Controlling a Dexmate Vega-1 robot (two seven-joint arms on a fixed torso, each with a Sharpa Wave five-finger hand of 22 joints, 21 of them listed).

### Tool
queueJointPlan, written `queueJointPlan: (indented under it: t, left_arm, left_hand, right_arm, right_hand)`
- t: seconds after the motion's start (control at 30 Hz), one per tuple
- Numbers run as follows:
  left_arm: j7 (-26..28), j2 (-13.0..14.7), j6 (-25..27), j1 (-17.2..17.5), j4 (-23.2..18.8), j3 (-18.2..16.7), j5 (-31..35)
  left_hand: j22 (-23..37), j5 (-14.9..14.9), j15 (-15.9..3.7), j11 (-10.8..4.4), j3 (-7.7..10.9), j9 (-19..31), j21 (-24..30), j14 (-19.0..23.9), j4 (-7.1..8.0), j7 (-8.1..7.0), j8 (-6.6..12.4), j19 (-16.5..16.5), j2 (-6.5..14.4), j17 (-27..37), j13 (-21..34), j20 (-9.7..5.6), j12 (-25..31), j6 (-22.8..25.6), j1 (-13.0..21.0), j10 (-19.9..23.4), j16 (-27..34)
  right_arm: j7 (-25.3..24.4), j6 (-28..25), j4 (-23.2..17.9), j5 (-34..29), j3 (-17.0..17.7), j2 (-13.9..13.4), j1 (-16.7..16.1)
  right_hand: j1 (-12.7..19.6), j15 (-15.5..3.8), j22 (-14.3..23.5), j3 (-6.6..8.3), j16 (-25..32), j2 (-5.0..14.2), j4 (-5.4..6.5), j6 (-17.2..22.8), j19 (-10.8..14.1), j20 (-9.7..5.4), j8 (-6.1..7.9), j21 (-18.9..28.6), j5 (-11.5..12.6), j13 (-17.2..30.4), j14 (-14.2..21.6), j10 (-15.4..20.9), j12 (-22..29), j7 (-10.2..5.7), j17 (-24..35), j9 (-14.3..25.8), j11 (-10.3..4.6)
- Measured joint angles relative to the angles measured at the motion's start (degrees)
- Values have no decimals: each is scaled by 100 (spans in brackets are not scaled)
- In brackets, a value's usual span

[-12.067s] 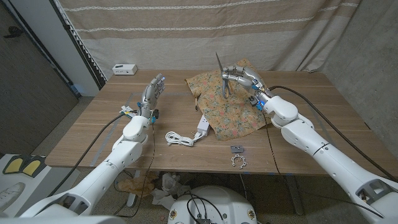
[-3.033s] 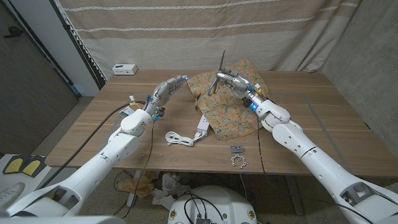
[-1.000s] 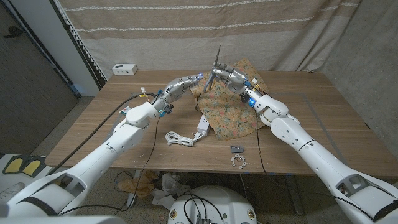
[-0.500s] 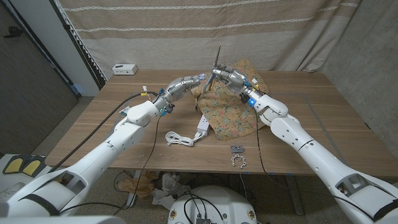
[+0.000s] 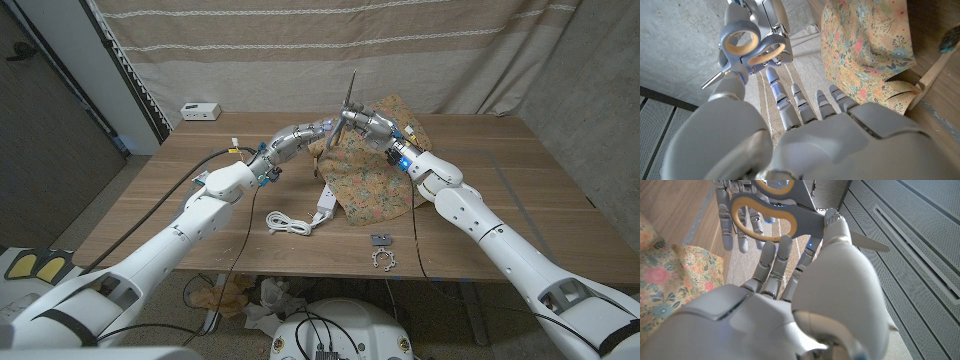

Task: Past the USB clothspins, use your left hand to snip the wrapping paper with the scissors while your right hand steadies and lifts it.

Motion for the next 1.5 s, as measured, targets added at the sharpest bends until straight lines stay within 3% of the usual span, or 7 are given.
queueJointPlan:
  t: [1.0,1.1,1.27,1.5]
  left_arm:
    - [-36,58,-86,-102,2,114,252]
    - [-79,61,-97,-118,20,126,258]
    - [-119,50,-123,-131,55,128,248]
    - [-201,24,-201,-151,123,130,224]
  left_hand:
    - [0,0,2,-31,-103,-17,0,-162,4,-81,-96,-31,-78,0,-1,31,-24,-210,78,-279,0]
    - [0,0,-9,-29,-135,-17,0,-199,7,-84,-134,-31,-75,0,26,31,-24,-213,75,-281,0]
    - [0,0,-1,-1,-382,-17,0,-206,29,-133,-235,-51,-131,-1,27,52,-36,-485,20,-349,-1]
    - [0,0,2,-15,-435,-13,0,-245,23,-133,-235,-51,-160,-1,26,52,-36,-485,-9,-363,-1]
  right_arm:
    - [132,-122,-2,129,1,19,11]
    - [153,-128,-2,142,1,19,11]
    - [191,-146,-2,158,-1,21,11]
    - [210,-181,19,186,-4,31,20]
  right_hand:
    - [-1,-11,-157,0,-40,1,0,12,43,-1,-59,0,-50,1,50,1,-54,-15,-26,-1,0]
    - [-1,-11,-159,0,-40,1,0,12,43,0,-61,0,-51,1,50,1,-40,-15,-26,0,0]
    - [-1,-11,-187,0,-40,1,0,11,43,-1,-65,0,-45,1,50,1,-38,-14,-21,34,0]
    - [-1,0,-212,0,-40,1,0,10,43,-1,-66,0,-32,1,60,1,-39,-14,-9,34,0]
